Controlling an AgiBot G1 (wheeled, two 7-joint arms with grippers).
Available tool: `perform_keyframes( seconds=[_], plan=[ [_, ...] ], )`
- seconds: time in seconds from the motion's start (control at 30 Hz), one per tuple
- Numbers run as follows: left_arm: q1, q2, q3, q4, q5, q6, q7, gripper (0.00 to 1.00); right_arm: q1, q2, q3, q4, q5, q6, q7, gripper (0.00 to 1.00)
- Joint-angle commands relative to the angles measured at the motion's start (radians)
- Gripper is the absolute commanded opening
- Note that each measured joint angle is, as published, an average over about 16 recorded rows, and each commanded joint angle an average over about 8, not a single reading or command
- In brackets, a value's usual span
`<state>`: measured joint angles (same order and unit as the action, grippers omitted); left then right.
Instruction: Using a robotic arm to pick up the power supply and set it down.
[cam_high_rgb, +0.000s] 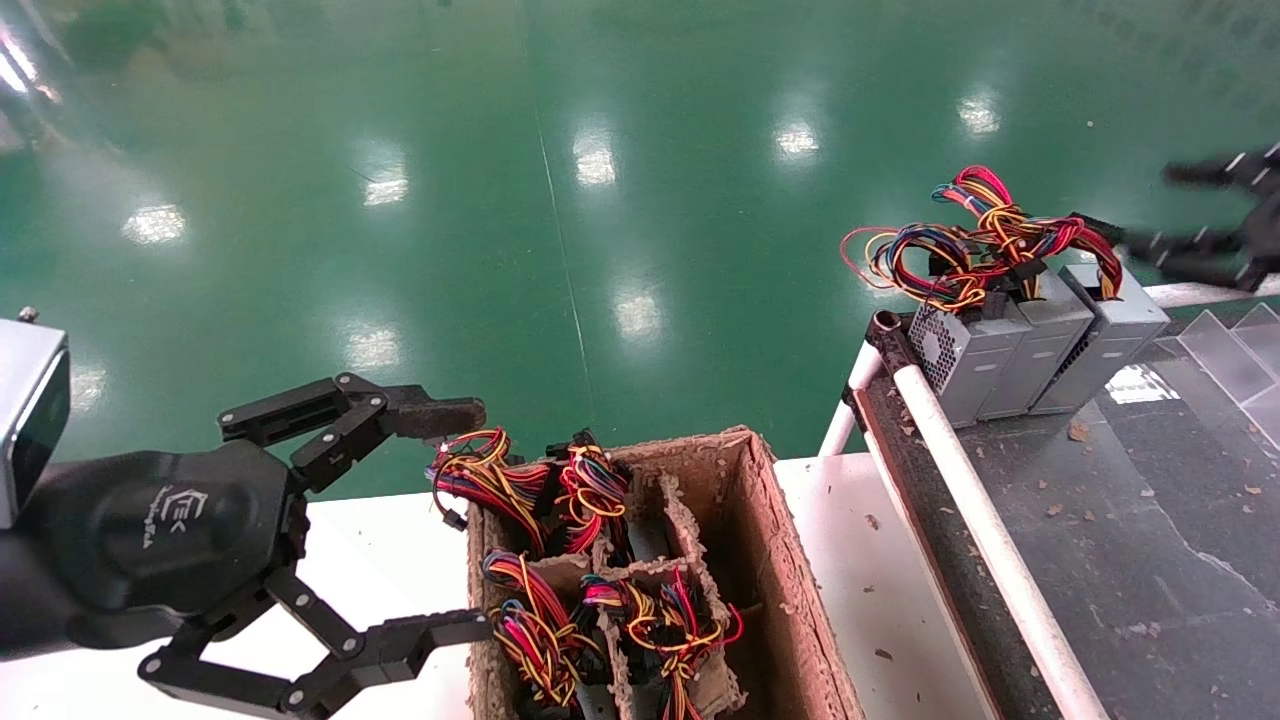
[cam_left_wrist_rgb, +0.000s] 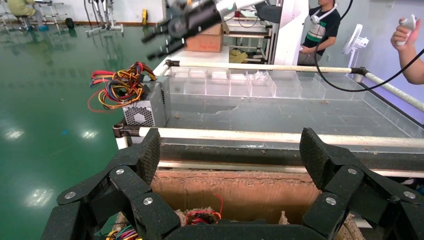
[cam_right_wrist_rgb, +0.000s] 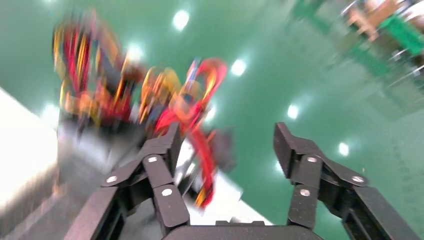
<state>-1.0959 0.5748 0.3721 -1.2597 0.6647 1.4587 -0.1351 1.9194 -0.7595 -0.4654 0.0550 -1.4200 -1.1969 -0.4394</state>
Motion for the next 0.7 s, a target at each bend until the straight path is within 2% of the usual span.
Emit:
perform_keyframes(
  seconds=[0.03,0.17,0.7],
  plan=[
    [0.0,0.0,0.0,0.0,0.0,0.0,0.0,1.0,0.015,0.013,0.017,-0.013,0.022,-0.024,0.004,1.0],
    [0.0,0.0,0.0,0.0,0.0,0.0,0.0,1.0,-0.015,0.023,0.03,0.032,0.058,-0.044,0.03,1.0],
    [0.0,0.0,0.0,0.0,0.0,0.0,0.0,1.0,-0.245,0.057,0.073,0.365,0.233,-0.115,0.196,1.0]
  ],
)
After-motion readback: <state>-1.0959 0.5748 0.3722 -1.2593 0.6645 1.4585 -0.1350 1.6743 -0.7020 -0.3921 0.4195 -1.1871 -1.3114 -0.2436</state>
